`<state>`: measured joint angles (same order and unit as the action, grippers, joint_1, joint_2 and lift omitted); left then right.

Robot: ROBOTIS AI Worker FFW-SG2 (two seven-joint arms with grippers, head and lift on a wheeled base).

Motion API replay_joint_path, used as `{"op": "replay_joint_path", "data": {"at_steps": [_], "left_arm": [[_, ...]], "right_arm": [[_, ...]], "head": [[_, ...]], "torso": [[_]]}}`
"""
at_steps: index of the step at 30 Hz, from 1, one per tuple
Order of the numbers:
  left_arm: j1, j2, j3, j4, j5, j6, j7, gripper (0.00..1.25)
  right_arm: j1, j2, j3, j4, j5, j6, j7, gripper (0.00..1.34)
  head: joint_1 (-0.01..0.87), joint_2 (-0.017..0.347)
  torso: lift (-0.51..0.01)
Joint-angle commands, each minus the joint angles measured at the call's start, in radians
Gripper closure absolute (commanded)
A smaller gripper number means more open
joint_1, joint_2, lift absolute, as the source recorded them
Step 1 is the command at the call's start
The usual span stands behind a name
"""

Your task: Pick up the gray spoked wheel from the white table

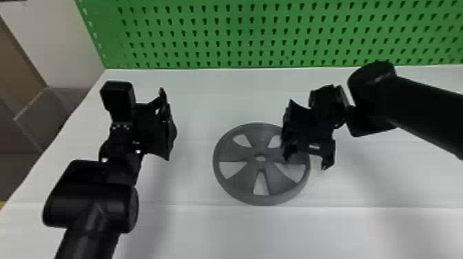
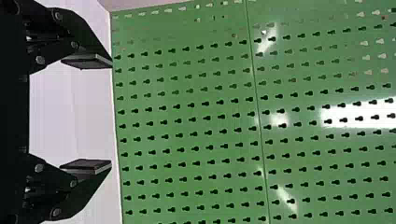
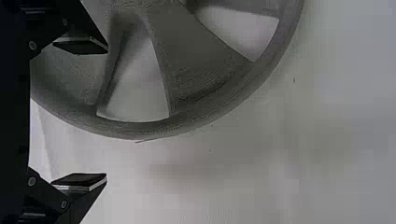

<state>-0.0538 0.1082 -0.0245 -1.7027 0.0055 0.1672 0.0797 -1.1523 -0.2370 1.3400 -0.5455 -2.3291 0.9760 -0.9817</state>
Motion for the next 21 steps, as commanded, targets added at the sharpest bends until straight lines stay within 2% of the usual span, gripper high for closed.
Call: {"op": "replay_joint_path", "data": {"at_steps": [1, 5, 11, 14, 16, 18, 19, 21], "left_arm": [[-0.001, 0.004, -0.003, 0.0, 0.002, 0.0, 0.002, 0.49], [-0.003, 0.005, -0.006, 0.0, 0.004, 0.0, 0.003, 0.49], [-0.001, 0.008, -0.006, 0.0, 0.004, 0.0, 0.006, 0.49], [0.002, 0.01, -0.005, 0.0, 0.004, 0.0, 0.006, 0.49], [0.003, 0.01, -0.003, 0.0, 0.005, 0.0, 0.006, 0.49], [0.005, 0.011, 0.0, -0.002, 0.008, -0.002, 0.006, 0.49], [0.005, 0.013, -0.002, -0.002, 0.008, -0.002, 0.006, 0.49], [0.002, 0.015, -0.006, -0.002, 0.01, 0.0, 0.008, 0.49]], "right_arm": [[-0.012, -0.004, 0.062, -0.014, -0.042, -0.028, 0.0, 0.31], [-0.023, -0.005, 0.082, -0.014, -0.045, -0.033, 0.0, 0.3], [-0.029, -0.005, 0.105, -0.014, -0.05, -0.048, 0.0, 0.17], [-0.026, -0.008, 0.14, -0.028, -0.11, -0.085, 0.0, 0.15], [-0.01, -0.018, 0.125, -0.06, -0.115, -0.126, 0.0, 0.15], [0.023, -0.033, 0.068, -0.105, -0.098, -0.18, 0.0, 0.15], [0.036, -0.041, 0.037, -0.111, -0.095, -0.183, 0.0, 0.15], [0.039, -0.045, 0.031, -0.108, -0.102, -0.175, 0.0, 0.15]], "head": [[0.779, 0.098], [0.779, 0.098], [0.779, 0.098], [0.779, 0.098], [0.779, 0.098], [0.779, 0.098], [0.779, 0.098], [0.779, 0.098]], "torso": [[-0.073], [-0.073], [-0.073], [-0.073], [-0.073], [-0.073], [-0.073], [-0.073]]}}
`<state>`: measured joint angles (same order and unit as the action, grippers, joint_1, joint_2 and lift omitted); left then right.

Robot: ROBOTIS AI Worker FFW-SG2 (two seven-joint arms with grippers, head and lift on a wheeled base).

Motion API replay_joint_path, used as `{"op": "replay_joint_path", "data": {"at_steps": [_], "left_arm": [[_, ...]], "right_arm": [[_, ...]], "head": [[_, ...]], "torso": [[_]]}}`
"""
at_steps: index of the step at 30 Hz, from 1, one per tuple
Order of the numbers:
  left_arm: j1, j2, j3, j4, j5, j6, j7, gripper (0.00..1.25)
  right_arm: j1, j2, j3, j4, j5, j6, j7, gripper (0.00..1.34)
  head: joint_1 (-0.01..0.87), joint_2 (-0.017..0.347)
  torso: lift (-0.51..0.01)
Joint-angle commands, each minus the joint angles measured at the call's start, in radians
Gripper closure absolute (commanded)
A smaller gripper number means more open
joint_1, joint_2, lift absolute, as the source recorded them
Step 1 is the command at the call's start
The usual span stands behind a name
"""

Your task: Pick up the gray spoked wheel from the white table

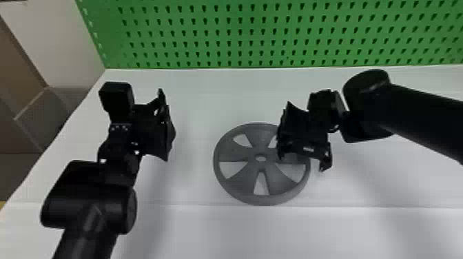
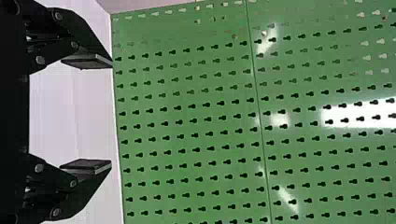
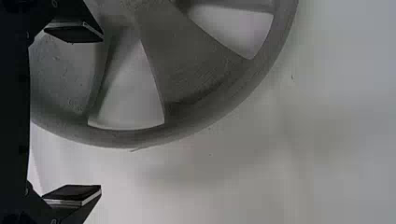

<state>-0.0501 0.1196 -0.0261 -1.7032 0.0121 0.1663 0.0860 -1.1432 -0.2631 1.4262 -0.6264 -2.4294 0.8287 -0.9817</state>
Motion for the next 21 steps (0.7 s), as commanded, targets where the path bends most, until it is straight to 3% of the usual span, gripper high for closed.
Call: {"op": "replay_joint_path", "data": {"at_steps": [1, 9, 21], "left_arm": [[-0.002, 0.005, -0.006, -0.001, 0.002, -0.001, 0.001, 0.49], [-0.005, 0.012, -0.015, -0.001, 0.002, -0.001, 0.003, 0.49], [-0.013, 0.02, -0.029, -0.001, -0.003, 0.001, 0.006, 0.49]], "right_arm": [[0.026, -0.021, -0.049, -0.024, 0.0, -0.023, -0.003, 0.15], [0.003, -0.039, 0.019, -0.039, -0.005, -0.023, -0.014, 0.15], [0.0, -0.039, 0.033, -0.047, 0.0, -0.046, -0.012, 0.15]], "head": [[0.779, 0.098], [0.779, 0.098], [0.779, 0.098]], "torso": [[-0.073], [-0.073], [-0.073]]}}
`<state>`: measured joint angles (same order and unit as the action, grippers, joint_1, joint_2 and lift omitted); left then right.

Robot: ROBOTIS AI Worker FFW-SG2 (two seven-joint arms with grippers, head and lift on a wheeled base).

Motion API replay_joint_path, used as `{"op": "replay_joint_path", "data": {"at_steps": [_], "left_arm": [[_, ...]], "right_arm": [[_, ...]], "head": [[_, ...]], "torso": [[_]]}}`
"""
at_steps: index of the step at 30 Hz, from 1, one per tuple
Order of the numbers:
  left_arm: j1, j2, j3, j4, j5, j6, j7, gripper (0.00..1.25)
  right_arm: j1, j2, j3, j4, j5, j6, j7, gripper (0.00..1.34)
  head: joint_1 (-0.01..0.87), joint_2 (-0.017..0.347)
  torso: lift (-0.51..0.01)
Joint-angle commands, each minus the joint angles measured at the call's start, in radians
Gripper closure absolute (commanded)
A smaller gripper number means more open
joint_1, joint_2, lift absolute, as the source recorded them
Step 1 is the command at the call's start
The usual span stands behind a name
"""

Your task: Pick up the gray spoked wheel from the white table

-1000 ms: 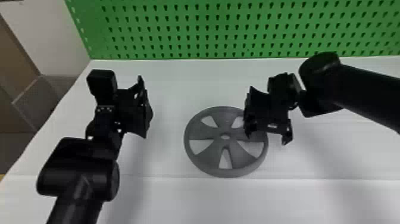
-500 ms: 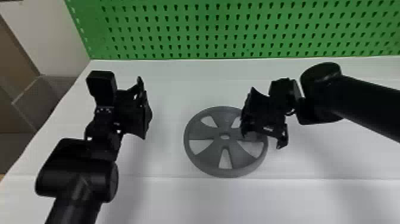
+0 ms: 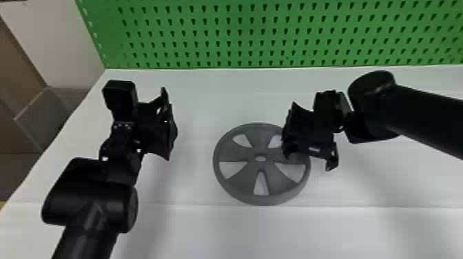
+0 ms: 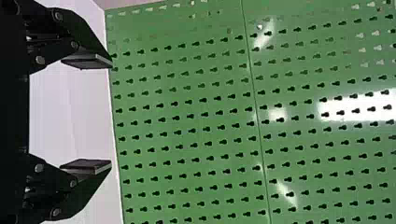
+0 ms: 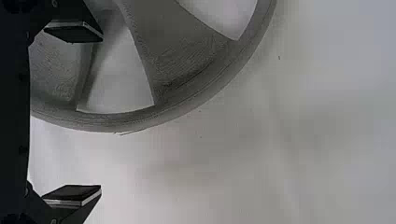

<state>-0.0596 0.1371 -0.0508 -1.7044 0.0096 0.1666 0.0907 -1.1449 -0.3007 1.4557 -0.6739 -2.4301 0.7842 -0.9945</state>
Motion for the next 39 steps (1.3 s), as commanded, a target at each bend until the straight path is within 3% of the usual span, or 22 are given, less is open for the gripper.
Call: {"op": "replay_joint_path", "data": {"at_steps": [1, 22, 39], "left_arm": [[-0.003, 0.002, -0.004, 0.0, 0.0, 0.001, 0.001, 0.49], [-0.003, 0.006, -0.009, 0.0, 0.001, 0.001, 0.003, 0.49], [-0.005, 0.006, -0.007, 0.0, 0.001, -0.001, 0.003, 0.49]], "right_arm": [[0.002, -0.001, 0.009, 0.0, 0.0, -0.005, 0.0, 0.15], [0.054, 0.015, -0.015, 0.011, 0.011, -0.023, 0.03, 0.15], [0.054, 0.006, -0.024, 0.017, -0.014, -0.006, 0.031, 0.15]], "head": [[0.779, 0.098], [0.779, 0.098], [0.779, 0.098]], "torso": [[-0.073], [-0.073], [-0.073]]}}
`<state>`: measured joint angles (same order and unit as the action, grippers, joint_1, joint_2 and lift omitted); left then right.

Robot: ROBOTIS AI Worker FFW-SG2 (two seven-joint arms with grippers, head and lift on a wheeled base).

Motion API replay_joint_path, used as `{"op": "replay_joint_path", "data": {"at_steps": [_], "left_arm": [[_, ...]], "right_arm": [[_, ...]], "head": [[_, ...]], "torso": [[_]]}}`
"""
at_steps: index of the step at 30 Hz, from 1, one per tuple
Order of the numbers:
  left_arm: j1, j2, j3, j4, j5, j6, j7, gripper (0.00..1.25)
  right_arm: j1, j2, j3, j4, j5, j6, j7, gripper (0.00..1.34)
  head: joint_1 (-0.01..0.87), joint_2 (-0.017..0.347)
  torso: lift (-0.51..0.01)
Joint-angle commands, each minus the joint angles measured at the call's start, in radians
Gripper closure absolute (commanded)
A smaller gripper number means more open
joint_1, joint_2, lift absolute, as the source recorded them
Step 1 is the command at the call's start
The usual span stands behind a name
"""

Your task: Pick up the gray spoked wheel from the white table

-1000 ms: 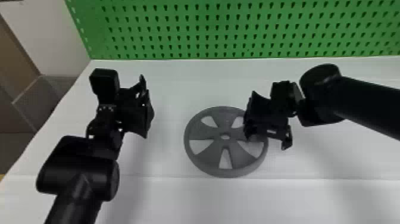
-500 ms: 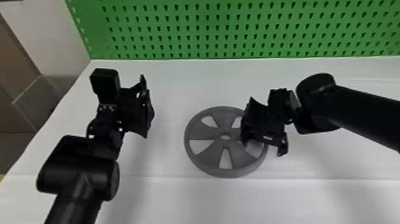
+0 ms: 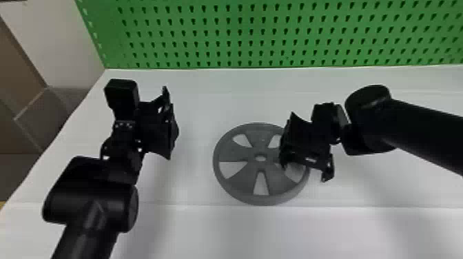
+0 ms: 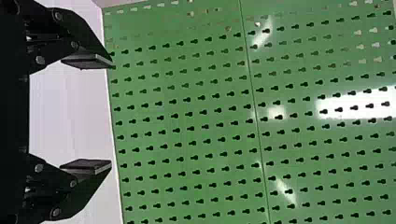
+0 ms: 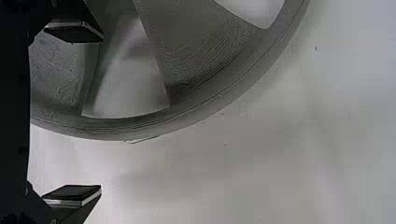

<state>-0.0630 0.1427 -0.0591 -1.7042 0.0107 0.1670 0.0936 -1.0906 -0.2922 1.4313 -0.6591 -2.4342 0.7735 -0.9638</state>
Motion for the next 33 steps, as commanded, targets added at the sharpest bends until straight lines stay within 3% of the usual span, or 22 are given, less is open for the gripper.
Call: {"op": "replay_joint_path", "data": {"at_steps": [1, 20, 33], "left_arm": [[-0.001, 0.0, -0.001, 0.0, -0.002, 0.0, 0.0, 0.49], [-0.003, 0.0, -0.001, 0.0, -0.002, 0.0, 0.002, 0.49], [-0.003, 0.0, -0.001, 0.0, -0.002, 0.0, 0.002, 0.49]], "right_arm": [[0.0, -0.002, 0.0, 0.003, -0.009, 0.006, 0.002, 0.15], [-0.005, -0.004, 0.0, 0.01, -0.002, 0.017, 0.004, 0.16], [-0.003, -0.004, 0.0, 0.012, -0.002, 0.018, 0.028, 0.53]], "head": [[0.779, 0.098], [0.779, 0.098], [0.779, 0.098]], "torso": [[-0.073], [-0.073], [-0.073]]}}
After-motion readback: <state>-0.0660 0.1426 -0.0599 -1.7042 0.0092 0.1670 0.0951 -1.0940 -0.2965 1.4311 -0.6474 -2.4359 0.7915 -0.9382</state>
